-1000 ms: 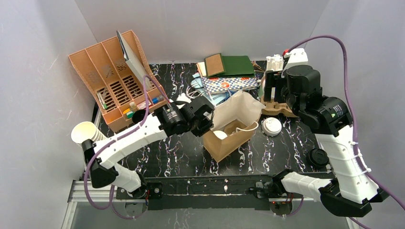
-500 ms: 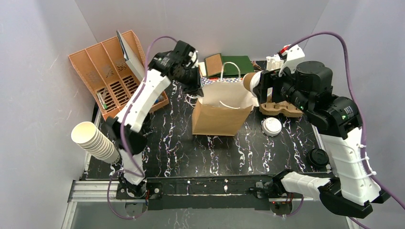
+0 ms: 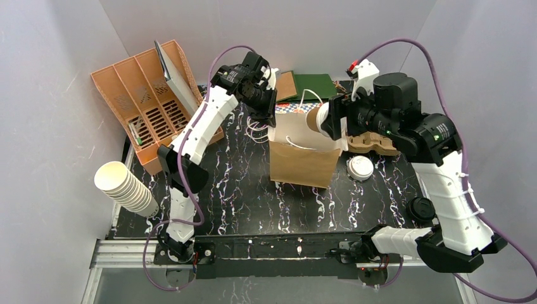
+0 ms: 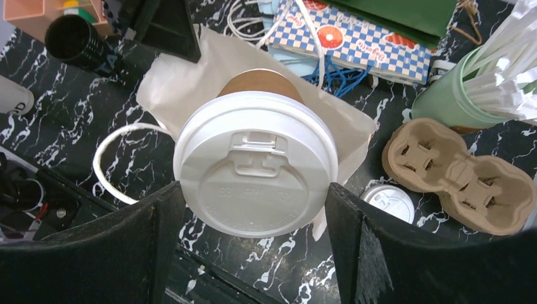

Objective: Pack the takeout coffee
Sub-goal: Place the coffee cup on the cup tray.

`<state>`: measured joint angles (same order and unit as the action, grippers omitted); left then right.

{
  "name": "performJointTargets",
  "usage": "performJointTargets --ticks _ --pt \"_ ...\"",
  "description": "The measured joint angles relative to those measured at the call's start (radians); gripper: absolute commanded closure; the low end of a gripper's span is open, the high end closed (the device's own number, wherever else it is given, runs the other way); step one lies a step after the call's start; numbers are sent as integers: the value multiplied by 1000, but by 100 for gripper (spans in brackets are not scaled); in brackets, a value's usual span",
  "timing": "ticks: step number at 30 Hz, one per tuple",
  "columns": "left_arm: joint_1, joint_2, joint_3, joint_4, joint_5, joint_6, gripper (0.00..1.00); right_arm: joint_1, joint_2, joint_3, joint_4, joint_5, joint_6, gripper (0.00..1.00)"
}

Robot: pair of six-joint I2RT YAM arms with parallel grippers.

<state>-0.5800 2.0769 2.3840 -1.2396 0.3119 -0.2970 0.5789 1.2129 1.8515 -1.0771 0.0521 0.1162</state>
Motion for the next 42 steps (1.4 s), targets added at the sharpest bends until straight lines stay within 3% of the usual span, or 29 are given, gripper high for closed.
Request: performJointTargets --ticks 2,15,20,35,36,42 --pt "0 -27 -31 40 -10 -3 100 0 7 -10 -11 -6 0 55" --pt "0 -68 -82 184 19 13 100 0 94 -77 -112 -19 44 57" --pt "0 -18 -21 202 38 -3 100 0 136 -77 -157 -71 91 59" --pt "8 95 104 185 156 -229 100 82 151 -80 -113 -196 266 64" --pt "9 95 106 187 162 -238 99 87 159 -79 -107 -197 274 65" --pt "9 95 108 223 179 -272 69 96 213 -24 -124 -100 289 64"
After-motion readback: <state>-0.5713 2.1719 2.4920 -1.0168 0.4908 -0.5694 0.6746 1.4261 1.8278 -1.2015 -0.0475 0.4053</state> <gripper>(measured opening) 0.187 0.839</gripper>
